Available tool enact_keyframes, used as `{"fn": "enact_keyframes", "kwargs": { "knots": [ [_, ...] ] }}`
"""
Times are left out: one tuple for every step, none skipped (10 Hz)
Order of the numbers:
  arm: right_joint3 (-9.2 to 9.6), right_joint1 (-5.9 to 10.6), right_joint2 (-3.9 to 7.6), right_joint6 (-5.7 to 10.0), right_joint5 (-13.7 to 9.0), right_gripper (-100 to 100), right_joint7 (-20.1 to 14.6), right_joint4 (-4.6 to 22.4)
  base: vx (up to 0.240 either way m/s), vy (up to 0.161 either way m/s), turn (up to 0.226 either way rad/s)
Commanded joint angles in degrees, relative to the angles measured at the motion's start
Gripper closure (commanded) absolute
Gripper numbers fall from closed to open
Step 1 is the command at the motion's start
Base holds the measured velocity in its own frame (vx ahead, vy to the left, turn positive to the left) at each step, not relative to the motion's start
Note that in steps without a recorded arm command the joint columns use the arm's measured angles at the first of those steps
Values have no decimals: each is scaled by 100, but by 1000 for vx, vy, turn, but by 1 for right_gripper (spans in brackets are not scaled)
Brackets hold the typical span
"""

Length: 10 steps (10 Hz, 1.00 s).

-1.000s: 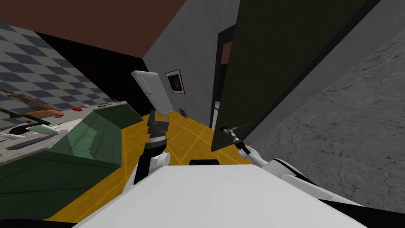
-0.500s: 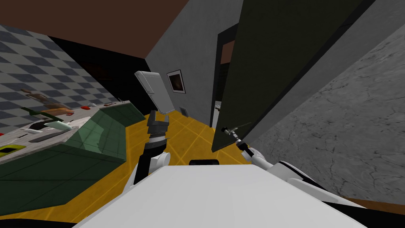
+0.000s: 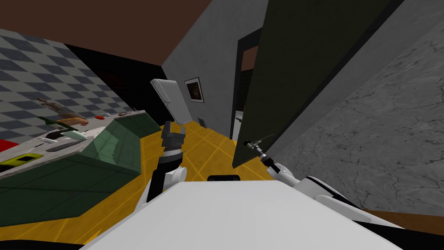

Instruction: Pull the door open

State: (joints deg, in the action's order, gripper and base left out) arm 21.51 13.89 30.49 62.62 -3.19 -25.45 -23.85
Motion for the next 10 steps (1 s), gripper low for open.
{"fn": "enact_keyframes", "kwargs": {
  "knots": [
    [111, -113, 38, 161, 44, 100, -66, -70, -66, -56, 44],
    [150, -152, 86, 253, 52, 100, -103, -65, -79, -73, 42],
    [150, -152, 86, 253, 52, 100, -103, -65, -53, -45, 18],
    [150, -152, 86, 253, 52, 100, -103, -14, -20, -18, -5],
    [223, -223, 175, 425, 67, 100, -171, -55, -42, -60, 53],
    [223, -223, 175, 425, 67, 100, -171, -55, -48, -71, 42],
    [255, -254, 215, 501, 73, 100, -202, -51, -42, -66, 39],
    [284, -282, 249, 567, 79, 100, -228, -47, -32, -79, 28],
    [307, -305, 277, 621, 84, 100, -250, -44, -35, -78, 40],
    [285, -261, 249, 574, 76, 100, -233, 3, -15, -33, 16]
  ]
}}
